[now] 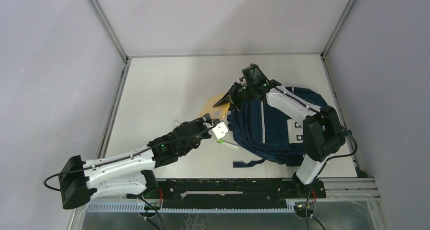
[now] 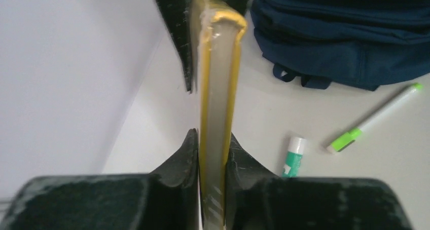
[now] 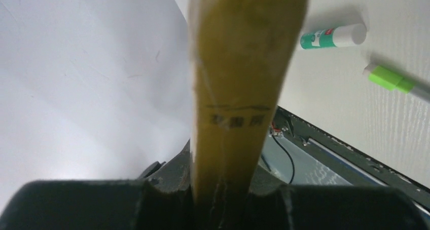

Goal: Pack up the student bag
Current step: Pick up the book from the center of the board.

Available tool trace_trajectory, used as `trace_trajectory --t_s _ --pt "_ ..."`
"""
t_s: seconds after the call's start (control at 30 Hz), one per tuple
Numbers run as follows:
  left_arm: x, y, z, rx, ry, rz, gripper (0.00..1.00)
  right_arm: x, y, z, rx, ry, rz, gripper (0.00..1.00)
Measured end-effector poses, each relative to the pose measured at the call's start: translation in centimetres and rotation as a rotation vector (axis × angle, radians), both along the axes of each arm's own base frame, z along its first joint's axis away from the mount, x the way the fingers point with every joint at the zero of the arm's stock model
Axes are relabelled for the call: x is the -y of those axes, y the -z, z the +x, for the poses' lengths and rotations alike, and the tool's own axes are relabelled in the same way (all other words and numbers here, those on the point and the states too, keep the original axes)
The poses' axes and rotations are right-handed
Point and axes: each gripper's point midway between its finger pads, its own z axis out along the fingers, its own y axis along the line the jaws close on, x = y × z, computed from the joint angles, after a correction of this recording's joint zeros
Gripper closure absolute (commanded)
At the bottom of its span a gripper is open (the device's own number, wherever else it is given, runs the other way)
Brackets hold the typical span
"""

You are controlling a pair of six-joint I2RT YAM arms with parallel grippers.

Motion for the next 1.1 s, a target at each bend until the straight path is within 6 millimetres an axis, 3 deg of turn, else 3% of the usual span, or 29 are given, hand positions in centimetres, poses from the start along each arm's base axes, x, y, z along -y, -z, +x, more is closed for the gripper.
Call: trace_trajectory --t_s 0.07,0.1,0.13,0.17,0.27,0.43,0.6,0.77,0.9,1.1 --pt "-0.1 -0.1 0.2 0.014 -0.010 0.012 1.00 0.3 0.5 -0.1 -0.045 0.027 -0.014 0.80" --pt "-0.1 0.0 0.2 0.011 -0.011 0.014 1.00 0.4 0.7 -0.1 -0.050 0.030 -0.015 0.56" --pt "-0.1 0.2 0.2 0.009 -0.010 0.019 1.00 0.5 0.9 -0.2 -0.055 0.035 -0.017 0.38" --pt "0.0 0.3 0.1 0.005 -0.005 0.021 1.00 0.7 1.0 -0.4 -0.048 0.039 -0.020 0.27" --pt "-0.6 1.1 0.1 -0.049 -0.034 0.004 1.00 1.9 0.5 -1.2 0.032 0.035 -0.025 0.18" --pt "-4.2 2.9 1.4 -0.232 -0.196 -0.047 1.00 4.8 -4.1 -1.2 0.273 0.070 -0.034 0.17" --pt "-7.4 0.5 3.0 -0.382 -0.391 -0.235 1.00 9.3 -5.8 -0.8 0.505 0.153 -0.216 0.25" --pt "-9.6 -2.6 4.5 -0.597 -0.532 -0.560 1.00 12.6 -2.6 -1.4 0.678 0.109 -0.600 0.29" --pt "-11.6 -3.3 6.0 -0.740 -0.637 -0.810 1.00 12.6 1.5 -1.8 0.683 -0.011 -0.805 0.24" --pt "-9.9 -2.8 5.0 -0.891 -0.582 -0.920 1.00 11.9 6.3 -0.5 0.634 -0.089 -0.923 0.30"
